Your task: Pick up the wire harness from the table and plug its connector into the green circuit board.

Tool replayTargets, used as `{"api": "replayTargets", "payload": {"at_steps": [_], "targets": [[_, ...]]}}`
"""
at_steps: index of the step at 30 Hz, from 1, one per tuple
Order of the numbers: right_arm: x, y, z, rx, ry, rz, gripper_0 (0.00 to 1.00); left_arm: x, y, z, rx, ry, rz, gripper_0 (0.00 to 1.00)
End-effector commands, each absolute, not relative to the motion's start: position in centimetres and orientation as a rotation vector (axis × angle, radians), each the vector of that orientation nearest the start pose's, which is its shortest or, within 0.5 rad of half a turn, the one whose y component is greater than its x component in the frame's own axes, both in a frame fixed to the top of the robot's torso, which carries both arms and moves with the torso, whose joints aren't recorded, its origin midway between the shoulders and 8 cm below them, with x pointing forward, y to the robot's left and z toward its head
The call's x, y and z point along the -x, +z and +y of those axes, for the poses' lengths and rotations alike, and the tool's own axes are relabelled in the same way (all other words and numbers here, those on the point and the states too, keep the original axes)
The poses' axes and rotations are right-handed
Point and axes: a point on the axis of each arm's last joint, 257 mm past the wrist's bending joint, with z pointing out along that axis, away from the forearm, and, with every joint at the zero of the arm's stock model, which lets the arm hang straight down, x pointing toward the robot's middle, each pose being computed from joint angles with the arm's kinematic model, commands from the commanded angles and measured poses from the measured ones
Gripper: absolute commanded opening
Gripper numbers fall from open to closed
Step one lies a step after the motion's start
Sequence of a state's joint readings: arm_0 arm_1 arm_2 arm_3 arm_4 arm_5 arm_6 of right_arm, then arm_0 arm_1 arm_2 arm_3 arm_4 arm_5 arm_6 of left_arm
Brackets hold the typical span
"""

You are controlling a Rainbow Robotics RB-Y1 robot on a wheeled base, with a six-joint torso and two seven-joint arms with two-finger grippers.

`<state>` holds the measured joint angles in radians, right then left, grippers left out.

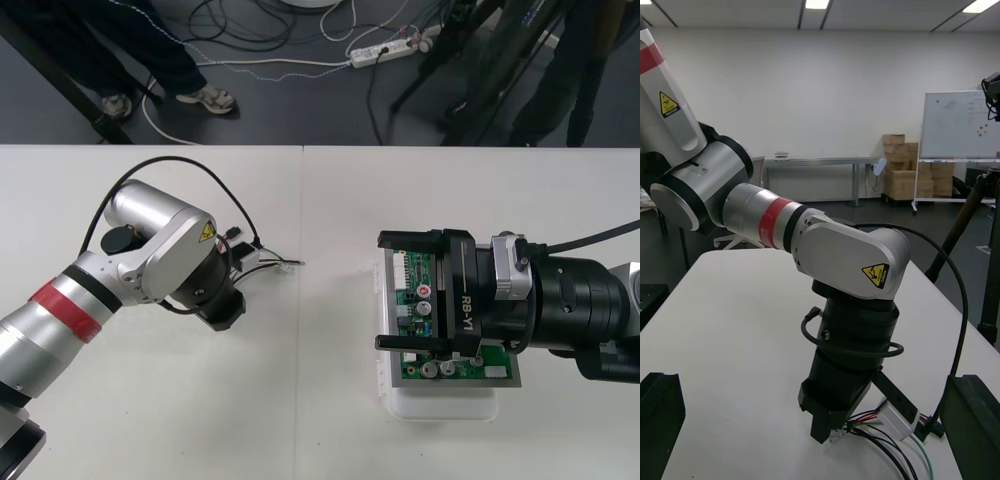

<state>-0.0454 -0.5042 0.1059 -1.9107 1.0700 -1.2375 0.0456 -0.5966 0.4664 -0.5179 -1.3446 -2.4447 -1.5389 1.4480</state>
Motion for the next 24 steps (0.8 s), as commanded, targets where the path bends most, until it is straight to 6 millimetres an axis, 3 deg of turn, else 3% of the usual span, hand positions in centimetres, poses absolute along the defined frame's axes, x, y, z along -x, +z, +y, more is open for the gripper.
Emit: {"api": "replayTargets", "payload": {"at_steps": [1, 24], "targets": [[-29.9, -7.9, -3.0, 1.285, 0.913, 0.867, 1.0, -43.3, -36.2, 16.2, -1.188, -0.045, 2.797, 0.0], [-30.1, -7.8, -3.1, 1.285, 0.903, 0.866, 1.0, -46.0, -31.8, 16.3, -1.257, -0.191, 2.598, 0.0]]}}
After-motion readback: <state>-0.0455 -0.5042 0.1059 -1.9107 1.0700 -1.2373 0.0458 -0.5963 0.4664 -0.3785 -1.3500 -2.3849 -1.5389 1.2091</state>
